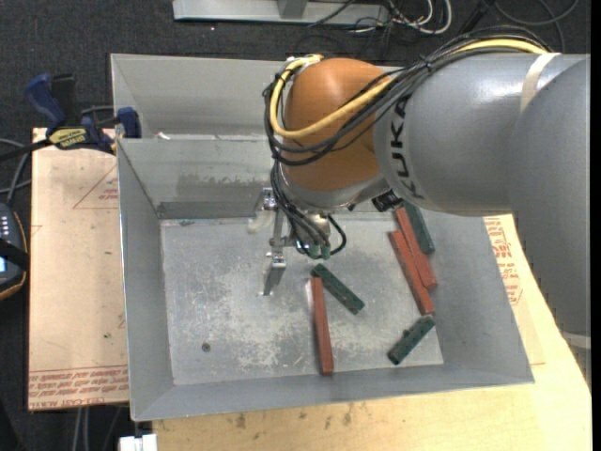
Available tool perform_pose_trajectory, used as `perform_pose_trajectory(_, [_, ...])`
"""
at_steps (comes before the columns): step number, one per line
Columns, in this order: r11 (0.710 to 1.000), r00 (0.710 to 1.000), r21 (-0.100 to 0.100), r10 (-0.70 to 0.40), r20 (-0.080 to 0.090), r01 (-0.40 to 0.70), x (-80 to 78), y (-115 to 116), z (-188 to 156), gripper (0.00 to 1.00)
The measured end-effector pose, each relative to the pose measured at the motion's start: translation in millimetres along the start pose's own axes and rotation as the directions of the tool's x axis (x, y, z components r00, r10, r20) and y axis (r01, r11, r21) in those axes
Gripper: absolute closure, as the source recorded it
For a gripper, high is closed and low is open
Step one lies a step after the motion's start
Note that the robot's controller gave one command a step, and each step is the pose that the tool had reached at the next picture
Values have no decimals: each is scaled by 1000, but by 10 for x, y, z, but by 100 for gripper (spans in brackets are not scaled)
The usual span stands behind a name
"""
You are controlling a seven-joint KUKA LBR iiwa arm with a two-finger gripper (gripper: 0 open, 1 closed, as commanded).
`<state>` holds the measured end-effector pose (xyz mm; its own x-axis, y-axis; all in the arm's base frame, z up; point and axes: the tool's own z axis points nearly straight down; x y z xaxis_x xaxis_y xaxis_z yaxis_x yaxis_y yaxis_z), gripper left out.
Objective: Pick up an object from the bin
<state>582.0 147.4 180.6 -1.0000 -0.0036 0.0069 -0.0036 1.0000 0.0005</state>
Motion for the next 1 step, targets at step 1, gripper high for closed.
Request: perform_pose_trajectory(1, [1000,1000,-1,3,8,-3,-18,-7,-47,0])
